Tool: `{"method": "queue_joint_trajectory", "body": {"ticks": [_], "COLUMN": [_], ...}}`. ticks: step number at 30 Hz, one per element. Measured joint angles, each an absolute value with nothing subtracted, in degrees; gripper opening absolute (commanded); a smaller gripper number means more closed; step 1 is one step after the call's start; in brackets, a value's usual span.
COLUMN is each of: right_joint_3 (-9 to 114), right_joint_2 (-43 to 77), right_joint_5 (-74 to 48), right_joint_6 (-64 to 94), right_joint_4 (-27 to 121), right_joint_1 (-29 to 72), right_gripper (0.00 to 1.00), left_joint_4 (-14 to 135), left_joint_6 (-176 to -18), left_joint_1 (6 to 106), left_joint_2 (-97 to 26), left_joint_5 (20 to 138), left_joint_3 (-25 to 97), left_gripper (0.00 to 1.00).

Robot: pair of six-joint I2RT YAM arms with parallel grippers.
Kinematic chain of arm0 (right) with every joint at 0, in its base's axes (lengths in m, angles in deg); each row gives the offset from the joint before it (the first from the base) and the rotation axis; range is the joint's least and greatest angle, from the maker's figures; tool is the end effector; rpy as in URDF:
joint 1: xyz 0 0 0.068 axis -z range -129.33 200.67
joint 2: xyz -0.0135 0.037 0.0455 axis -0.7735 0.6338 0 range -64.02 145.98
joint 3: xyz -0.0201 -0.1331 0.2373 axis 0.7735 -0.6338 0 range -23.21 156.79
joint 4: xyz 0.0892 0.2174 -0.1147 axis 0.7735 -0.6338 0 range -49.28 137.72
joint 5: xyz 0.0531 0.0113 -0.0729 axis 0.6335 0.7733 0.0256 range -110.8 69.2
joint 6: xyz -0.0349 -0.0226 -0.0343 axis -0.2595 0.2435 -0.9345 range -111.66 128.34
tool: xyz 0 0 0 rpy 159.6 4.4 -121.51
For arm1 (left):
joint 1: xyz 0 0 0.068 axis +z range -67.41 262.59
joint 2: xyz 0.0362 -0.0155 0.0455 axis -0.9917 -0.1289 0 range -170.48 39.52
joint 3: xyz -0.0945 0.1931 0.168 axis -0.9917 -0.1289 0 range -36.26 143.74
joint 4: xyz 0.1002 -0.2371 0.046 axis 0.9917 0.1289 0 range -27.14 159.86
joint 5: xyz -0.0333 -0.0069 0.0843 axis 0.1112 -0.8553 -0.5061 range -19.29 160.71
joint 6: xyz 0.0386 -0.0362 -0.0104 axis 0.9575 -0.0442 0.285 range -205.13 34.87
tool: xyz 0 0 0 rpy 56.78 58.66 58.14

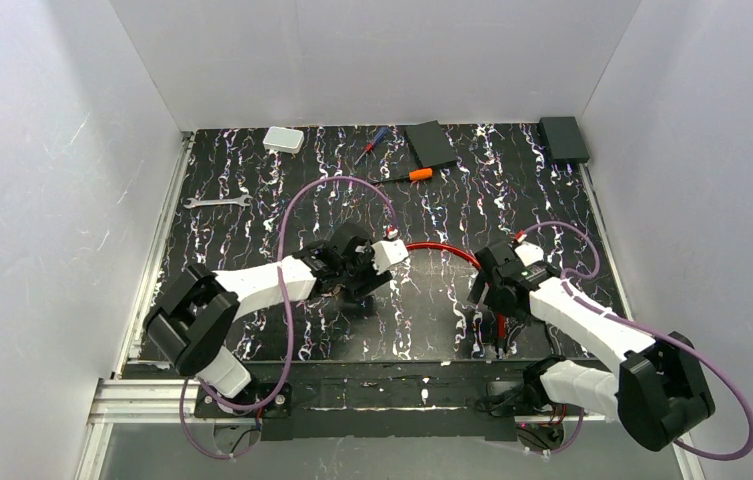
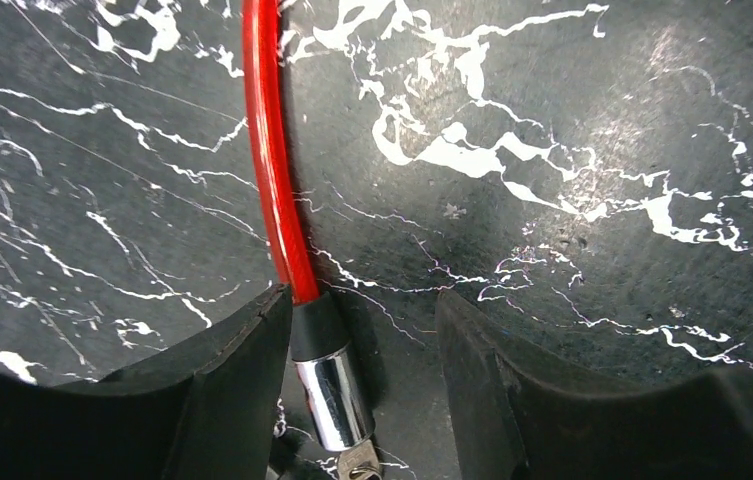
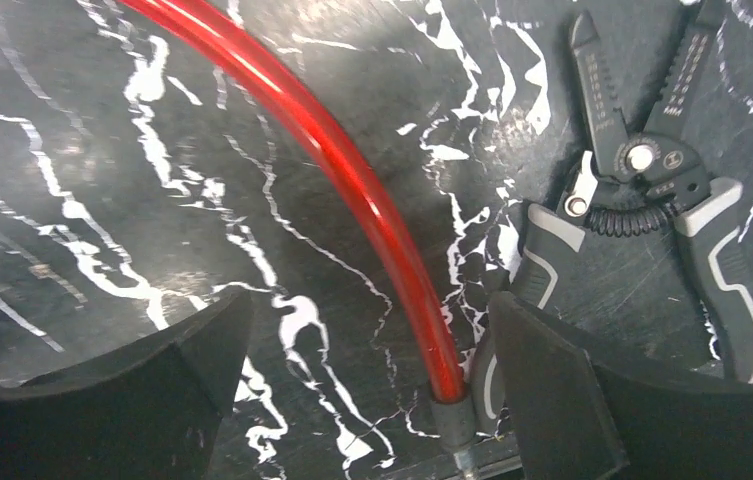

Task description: Unlock with the key

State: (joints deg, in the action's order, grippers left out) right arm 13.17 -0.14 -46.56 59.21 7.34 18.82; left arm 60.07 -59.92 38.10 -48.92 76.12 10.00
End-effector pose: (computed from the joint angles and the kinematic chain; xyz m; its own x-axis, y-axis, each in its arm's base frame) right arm 0.1686 0.0865 0.1924 -0.7575 0.3519 -0.5499 0.3982 0.9165 0.0380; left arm 0.2254 -0.2261 0.1879 -0.0903 0.6832 -0.7247 0.8712 0.4068 0.2749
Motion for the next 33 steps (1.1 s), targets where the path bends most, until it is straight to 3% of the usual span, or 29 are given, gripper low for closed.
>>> {"method": "queue_joint_trajectory", "body": {"ticks": [6, 12, 17, 19, 23, 33], "right_joint_3": [8.89, 8.74, 8.76, 8.76, 8.87, 22.99], "right_joint_2": [1.54, 2.98, 4.05, 4.62, 5.98, 24.56], "right_joint_5": [-42.05, -41.13, -39.89, -38.88, -36.11, -29.4], "right_joint_6": [57.53, 55.19, 53.7, 53.35, 53.66, 52.83], "right_joint_4": [11.06, 14.4, 18.82, 21.05, 25.31, 32.65], "right_joint_1": [21.72, 21.94, 22.23, 22.2, 22.23, 22.23], "right_gripper": [0.7, 0.38, 0.21, 0.13, 0.08, 0.03], "left_joint_4": [63.59, 67.46, 70.23, 71.15, 71.68, 65.78], "left_joint_6": [-60.4, -61.69, -62.74, -63.11, -63.76, -64.18], "left_joint_1": [38.24, 38.24, 38.26, 38.3, 38.61, 39.07], "left_joint_2": [-52.02, -53.12, -55.96, -56.61, -56.77, -52.07], "left_joint_5": [76.23, 76.75, 76.93, 76.9, 76.51, 71.57], "left_joint_3": [12.05, 15.31, 17.86, 18.06, 18.24, 16.73], "left_gripper": [0.49, 0.34, 0.32, 0.35, 0.5, 0.56]}}
